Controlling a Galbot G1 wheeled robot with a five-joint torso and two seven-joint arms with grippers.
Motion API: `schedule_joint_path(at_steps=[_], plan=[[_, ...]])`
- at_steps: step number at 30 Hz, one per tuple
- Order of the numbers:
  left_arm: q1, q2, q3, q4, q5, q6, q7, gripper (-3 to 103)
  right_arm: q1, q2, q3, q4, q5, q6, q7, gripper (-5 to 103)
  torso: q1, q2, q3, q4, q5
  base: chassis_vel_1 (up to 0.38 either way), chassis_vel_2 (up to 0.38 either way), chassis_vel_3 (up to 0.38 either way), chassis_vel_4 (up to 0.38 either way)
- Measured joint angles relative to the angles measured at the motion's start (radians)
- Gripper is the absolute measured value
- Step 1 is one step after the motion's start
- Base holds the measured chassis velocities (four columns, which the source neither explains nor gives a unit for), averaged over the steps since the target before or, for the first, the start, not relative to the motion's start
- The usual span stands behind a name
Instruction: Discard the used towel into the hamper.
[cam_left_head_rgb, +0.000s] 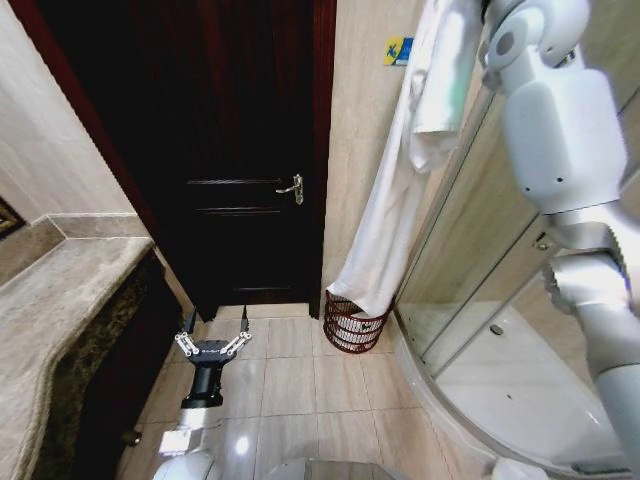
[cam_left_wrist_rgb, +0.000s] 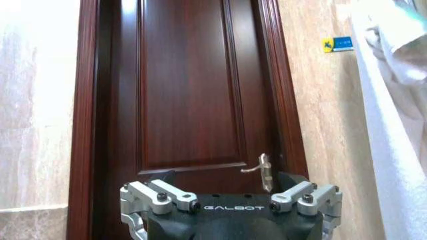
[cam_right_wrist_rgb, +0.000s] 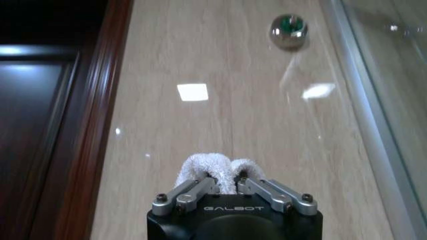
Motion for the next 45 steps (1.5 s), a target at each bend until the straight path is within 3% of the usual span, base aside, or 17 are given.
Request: schedule_joint_path(at_steps=[16,28,45], plan=[[-0.016,0.006,0.013,0.018,-0.003,-0.003,0.002,100,-0.032,-0.01,-0.009,0.035,0.009,0.004,0.036,8,-0.036,-0.079,-0.044,0.0,-0.0007,0.0,0.0,0.0,0.0],[-0.021,-0.009,0.042,0.025,0.012,-0.003,0.011,100,-0.255,-0.154,0.034,0.261,0.026,0.01,0.065,8,-0.066,-0.145,-0.08,-0.0001,-0.0004,0.0,0.0,0.0,0.0],[-0.013,-0.02,0.045,0.022,0.023,-0.006,0.015,100,-0.47,-0.19,0.113,0.436,0.035,0.017,0.096,8,-0.101,-0.226,-0.125,0.0003,-0.0006,-0.028,0.026,0.023,-0.023]])
